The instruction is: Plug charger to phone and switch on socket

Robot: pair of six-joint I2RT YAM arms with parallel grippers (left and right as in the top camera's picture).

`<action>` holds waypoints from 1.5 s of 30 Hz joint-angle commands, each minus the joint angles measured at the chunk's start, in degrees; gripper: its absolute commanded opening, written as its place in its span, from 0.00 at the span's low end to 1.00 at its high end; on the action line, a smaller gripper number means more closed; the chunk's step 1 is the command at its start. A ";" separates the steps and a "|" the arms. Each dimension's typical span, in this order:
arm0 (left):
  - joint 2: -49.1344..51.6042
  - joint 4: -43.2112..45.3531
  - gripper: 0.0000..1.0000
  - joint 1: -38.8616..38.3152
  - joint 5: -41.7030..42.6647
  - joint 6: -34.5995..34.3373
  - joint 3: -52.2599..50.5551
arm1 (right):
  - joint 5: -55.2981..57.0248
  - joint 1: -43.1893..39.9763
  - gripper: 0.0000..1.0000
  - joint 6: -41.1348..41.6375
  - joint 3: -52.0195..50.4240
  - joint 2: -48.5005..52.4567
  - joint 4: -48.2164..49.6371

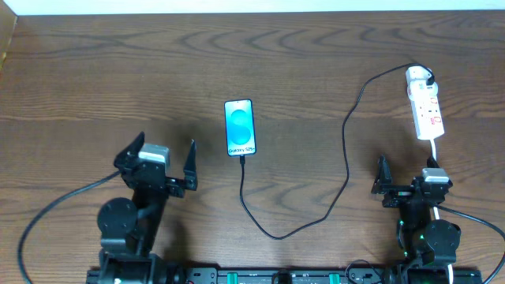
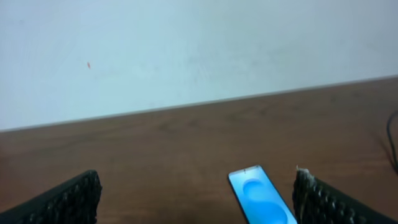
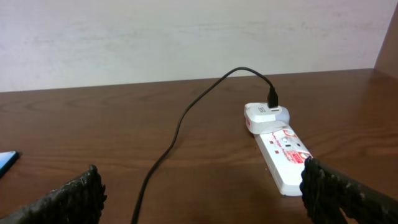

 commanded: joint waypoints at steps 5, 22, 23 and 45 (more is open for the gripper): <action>-10.27 4.74 0.98 -0.22 -2.25 0.63 -11.34 | 0.42 0.72 0.99 -0.28 -0.22 -0.39 -0.11; -20.04 1.57 0.98 -0.22 -2.27 2.03 -22.12 | 0.42 0.72 0.99 -0.28 -0.22 -0.39 -0.11; -20.04 0.00 0.98 -0.22 -2.34 1.99 -22.12 | 0.42 0.72 0.99 -0.28 -0.22 -0.39 -0.11; -19.89 0.20 0.98 -0.22 -2.67 1.99 -22.10 | 0.42 0.72 0.99 -0.28 -0.22 -0.39 -0.11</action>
